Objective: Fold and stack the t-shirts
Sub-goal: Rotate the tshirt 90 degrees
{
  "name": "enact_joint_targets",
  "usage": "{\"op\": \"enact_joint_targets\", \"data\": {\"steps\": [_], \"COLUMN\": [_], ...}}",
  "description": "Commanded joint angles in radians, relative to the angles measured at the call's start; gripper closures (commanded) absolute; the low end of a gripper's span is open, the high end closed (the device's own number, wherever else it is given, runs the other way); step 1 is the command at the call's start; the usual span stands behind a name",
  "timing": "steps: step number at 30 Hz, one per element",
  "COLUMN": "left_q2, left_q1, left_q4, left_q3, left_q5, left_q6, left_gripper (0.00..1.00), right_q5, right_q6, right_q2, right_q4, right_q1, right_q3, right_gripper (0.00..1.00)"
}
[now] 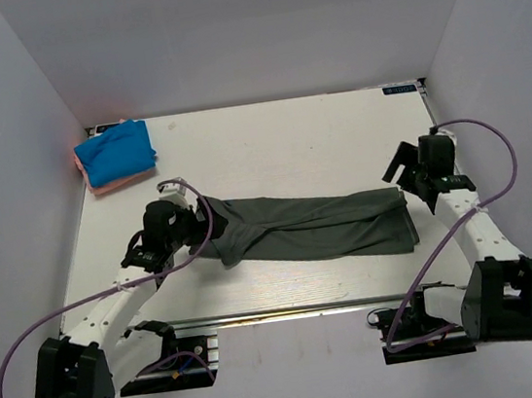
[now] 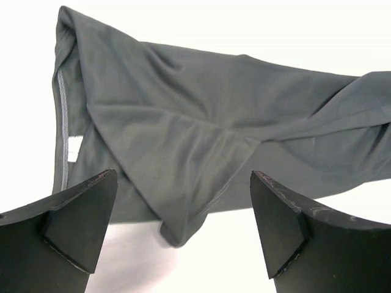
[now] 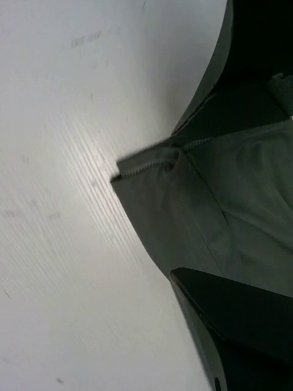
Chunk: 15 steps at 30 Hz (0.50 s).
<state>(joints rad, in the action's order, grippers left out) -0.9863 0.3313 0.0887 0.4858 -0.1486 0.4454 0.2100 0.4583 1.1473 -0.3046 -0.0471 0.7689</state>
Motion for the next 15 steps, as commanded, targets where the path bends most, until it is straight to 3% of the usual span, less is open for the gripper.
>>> {"op": "enact_joint_targets", "data": {"steps": [1, 8, 15], "left_q2": [-0.066, -0.343, -0.54], "left_q1": [0.003, 0.003, 0.003], "left_q4": [-0.018, -0.138, -0.156], "left_q3": [0.077, 0.151, 0.195], "left_q5": [-0.02, -0.164, -0.164], "left_q6": [-0.004, 0.007, 0.007], "left_gripper": [0.0, 0.0, 0.0], "right_q5": [-0.283, -0.365, -0.313], "right_q6": [-0.096, -0.116, -0.099], "right_q2": [0.063, 0.195, 0.259], "right_q4": [0.094, 0.125, 0.107], "right_q1": [0.03, 0.113, 0.122], "right_q3": [0.006, 0.015, -0.034], "right_gripper": [0.1, 0.1, 0.1]}}
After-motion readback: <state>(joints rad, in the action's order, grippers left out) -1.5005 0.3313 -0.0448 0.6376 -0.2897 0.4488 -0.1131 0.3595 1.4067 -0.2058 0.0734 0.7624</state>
